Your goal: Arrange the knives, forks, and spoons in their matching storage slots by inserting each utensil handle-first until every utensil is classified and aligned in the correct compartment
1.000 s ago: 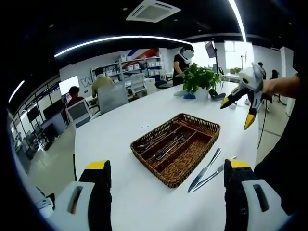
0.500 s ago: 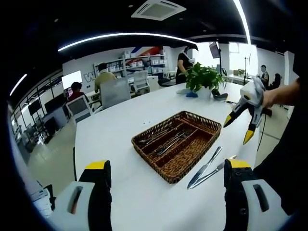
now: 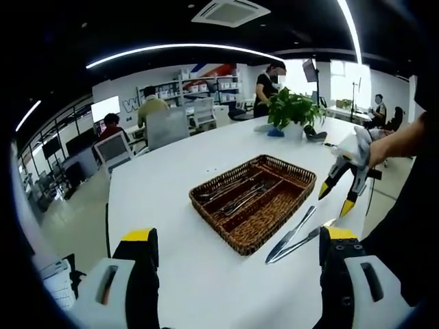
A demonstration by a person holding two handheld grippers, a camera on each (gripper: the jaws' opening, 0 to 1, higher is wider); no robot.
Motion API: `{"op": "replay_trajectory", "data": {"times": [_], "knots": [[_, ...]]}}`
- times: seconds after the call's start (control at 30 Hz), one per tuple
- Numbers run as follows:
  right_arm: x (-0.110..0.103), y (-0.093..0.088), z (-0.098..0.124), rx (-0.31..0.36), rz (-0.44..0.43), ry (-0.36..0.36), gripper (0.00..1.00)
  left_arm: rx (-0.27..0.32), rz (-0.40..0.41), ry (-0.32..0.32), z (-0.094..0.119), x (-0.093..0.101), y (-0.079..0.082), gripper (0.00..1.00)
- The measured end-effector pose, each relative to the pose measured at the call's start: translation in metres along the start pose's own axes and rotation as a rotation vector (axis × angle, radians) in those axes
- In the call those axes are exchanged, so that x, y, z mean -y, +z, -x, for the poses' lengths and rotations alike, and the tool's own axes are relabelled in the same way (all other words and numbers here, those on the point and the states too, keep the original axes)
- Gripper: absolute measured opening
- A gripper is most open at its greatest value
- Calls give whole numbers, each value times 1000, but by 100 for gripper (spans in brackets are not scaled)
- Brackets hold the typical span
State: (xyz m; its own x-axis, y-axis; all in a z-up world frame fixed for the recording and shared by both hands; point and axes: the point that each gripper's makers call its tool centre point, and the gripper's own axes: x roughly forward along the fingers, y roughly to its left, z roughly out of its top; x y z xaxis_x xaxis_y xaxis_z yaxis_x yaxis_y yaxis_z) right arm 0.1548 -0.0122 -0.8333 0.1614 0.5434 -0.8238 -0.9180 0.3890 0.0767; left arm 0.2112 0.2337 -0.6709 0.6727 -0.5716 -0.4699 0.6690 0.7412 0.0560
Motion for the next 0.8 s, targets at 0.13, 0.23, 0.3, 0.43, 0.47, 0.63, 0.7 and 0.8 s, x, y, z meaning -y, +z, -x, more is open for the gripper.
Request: {"op": "replay_trajectory", "data": {"times": [0.13, 0.23, 0.3, 0.43, 0.47, 0.63, 0.7, 0.8], "knots": [[-7, -12, -15, -39, 21, 36, 47, 4, 3, -2, -1, 0, 0, 99], [-6, -17, -22, -41, 2, 41, 38, 4, 0, -3, -1, 0, 0, 99], [-6, -22, -27, -49, -4, 44, 36, 5, 2, -3, -1, -1, 0, 99], [-9, -26, -29, -72, -2, 51, 33, 11, 1, -7, -2, -2, -1, 99], [-9, -27, -29, -76, 3, 48, 31, 10, 2, -8, -2, -1, -1, 99], [-10, -33, -33, -116, -6, 59, 25, 2, 3, -13, -4, -2, -5, 99], [-12, -33, -33, -123, -6, 64, 24, 1, -1, -17, -4, 0, -5, 99], [-13, -32, -33, -119, -10, 64, 21, -1, -9, -24, -6, 5, -3, 99]]}}
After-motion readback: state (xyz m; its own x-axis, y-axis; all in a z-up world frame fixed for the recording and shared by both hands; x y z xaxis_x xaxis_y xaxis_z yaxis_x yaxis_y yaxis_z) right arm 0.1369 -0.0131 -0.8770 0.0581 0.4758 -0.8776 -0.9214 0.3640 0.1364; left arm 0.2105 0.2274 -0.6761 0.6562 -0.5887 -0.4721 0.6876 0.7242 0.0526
